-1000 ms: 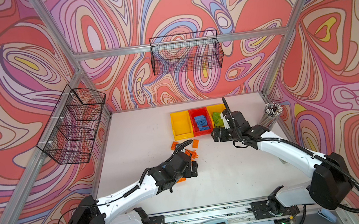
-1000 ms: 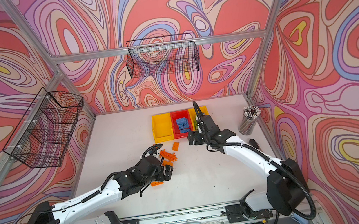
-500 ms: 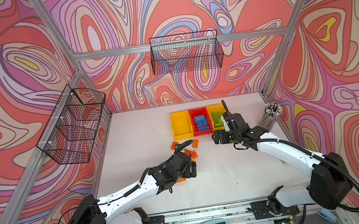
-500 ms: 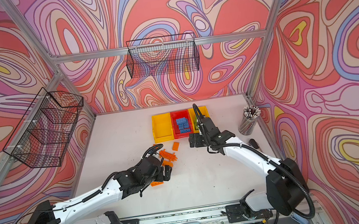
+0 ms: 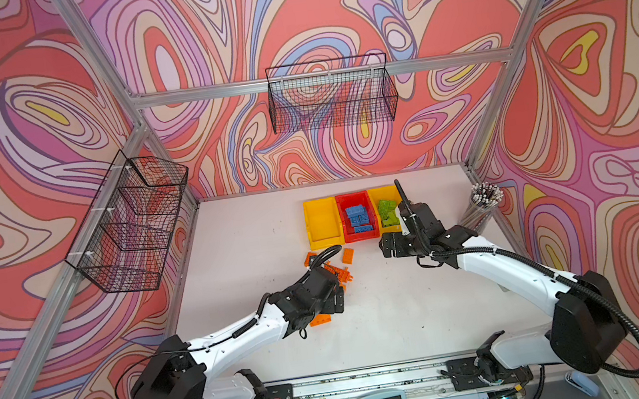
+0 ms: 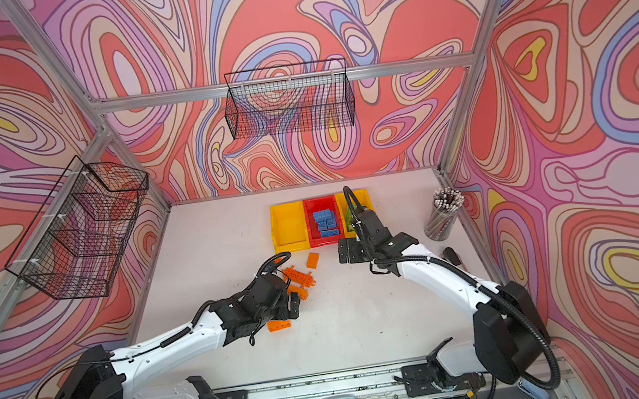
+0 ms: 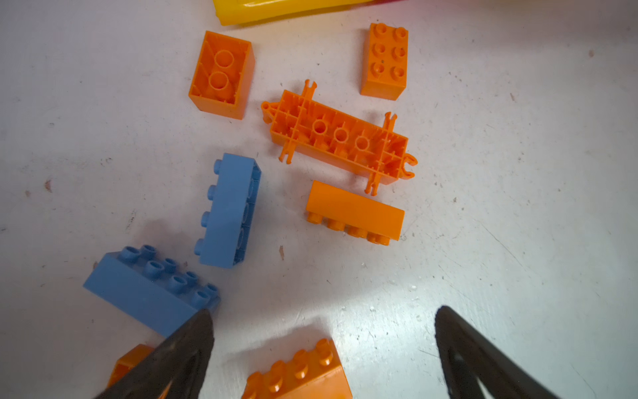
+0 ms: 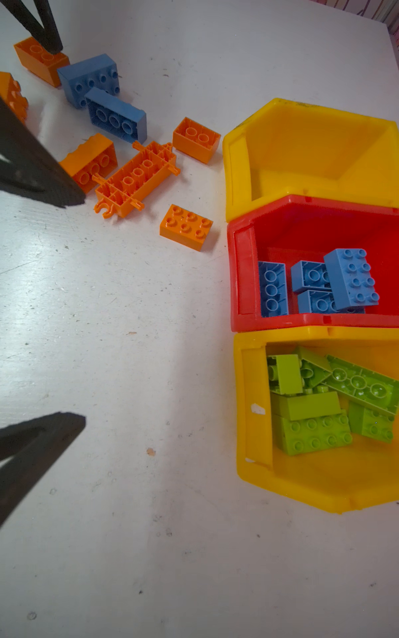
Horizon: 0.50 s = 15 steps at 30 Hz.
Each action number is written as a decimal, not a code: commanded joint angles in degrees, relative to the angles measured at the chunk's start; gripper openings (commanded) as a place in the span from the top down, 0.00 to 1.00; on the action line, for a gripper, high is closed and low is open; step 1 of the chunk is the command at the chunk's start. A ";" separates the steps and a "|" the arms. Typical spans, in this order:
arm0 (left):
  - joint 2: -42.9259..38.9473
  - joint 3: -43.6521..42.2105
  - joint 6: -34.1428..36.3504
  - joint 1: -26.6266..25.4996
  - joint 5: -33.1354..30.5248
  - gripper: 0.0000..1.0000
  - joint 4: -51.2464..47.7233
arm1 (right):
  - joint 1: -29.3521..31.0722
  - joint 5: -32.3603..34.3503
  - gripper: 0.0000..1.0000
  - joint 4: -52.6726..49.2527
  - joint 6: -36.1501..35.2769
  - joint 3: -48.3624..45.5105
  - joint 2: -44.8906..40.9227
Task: Sort the legos into containers by color
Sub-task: 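Lower the left gripper onto a blue brick among the orange bricks and grasp it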
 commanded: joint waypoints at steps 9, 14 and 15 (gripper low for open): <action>4.35 3.75 5.33 5.39 -1.42 0.00 -1.31 | 0.24 0.89 0.02 -1.75 0.61 0.59 -1.61; 7.27 3.48 6.41 9.12 0.61 0.07 0.39 | 0.27 1.28 0.02 -1.55 0.30 -0.64 -3.11; 7.97 3.52 6.81 9.57 0.89 0.08 0.90 | 0.27 1.19 0.02 -1.12 0.36 -1.12 -3.36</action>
